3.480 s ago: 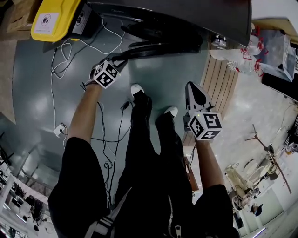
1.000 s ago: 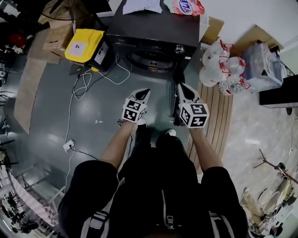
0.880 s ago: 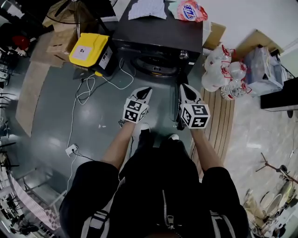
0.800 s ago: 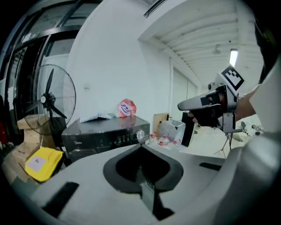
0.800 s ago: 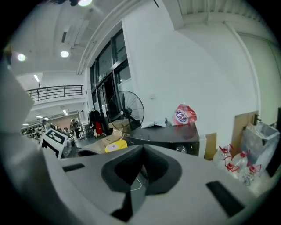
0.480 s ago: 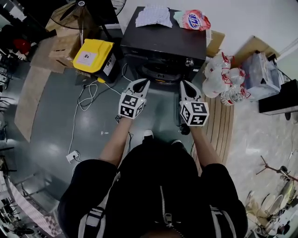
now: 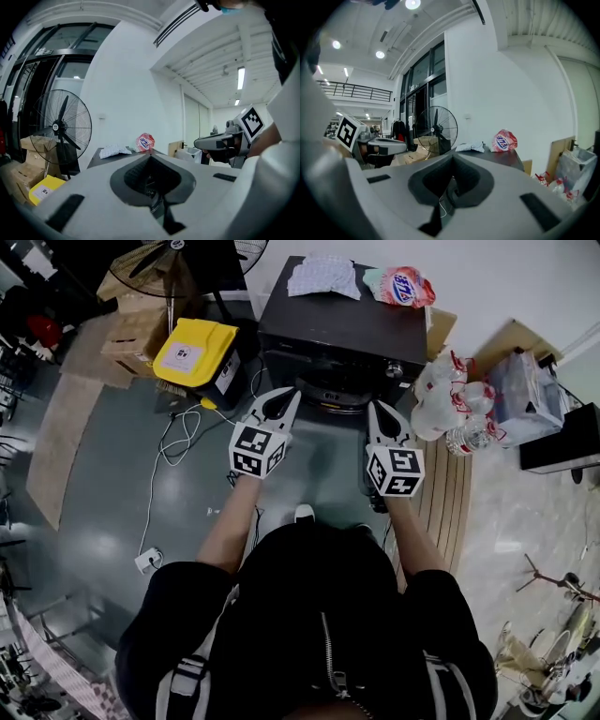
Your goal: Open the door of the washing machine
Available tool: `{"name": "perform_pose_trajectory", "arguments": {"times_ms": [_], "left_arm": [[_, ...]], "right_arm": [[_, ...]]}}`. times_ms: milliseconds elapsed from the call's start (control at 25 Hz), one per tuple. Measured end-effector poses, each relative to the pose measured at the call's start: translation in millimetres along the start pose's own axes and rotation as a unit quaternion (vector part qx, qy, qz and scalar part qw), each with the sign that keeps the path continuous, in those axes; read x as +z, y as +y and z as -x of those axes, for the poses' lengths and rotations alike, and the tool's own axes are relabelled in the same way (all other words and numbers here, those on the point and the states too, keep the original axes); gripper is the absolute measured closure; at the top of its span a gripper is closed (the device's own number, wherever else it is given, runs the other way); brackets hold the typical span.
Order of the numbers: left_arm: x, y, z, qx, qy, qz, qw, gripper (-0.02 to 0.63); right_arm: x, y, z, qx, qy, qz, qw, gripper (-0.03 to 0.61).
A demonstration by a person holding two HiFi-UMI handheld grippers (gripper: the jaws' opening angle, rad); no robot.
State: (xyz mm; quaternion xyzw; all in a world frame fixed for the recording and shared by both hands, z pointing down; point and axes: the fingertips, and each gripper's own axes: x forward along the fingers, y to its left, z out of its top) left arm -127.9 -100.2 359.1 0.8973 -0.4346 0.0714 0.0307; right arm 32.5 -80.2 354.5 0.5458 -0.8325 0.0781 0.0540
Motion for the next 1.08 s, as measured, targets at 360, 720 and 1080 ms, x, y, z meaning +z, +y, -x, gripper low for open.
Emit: {"name": "perform_pose_trajectory", "arguments": {"times_ms": [360,720,1080], "left_arm": [[-12.3,6.8,2.7,-0.011,0.006,0.013,0.9998,0.611],[-19.7,13.6,-0.8,-0.012,0.009,0.029,0.9994,0.611],[-28.2,15.8,-4.8,-0.011,0.015,0.038,0.9991,0.611]], "right_arm": [[-8.4,13.1,-0.1,-0.004,0.008,0.005,1.0,0.578],[-12.5,15.7,-8.3,-0.001,0.02,0.005,1.0,0.577],[-20.6,14.3,-12.4,0.003,0.027,0.002,1.0,0.578]]}}
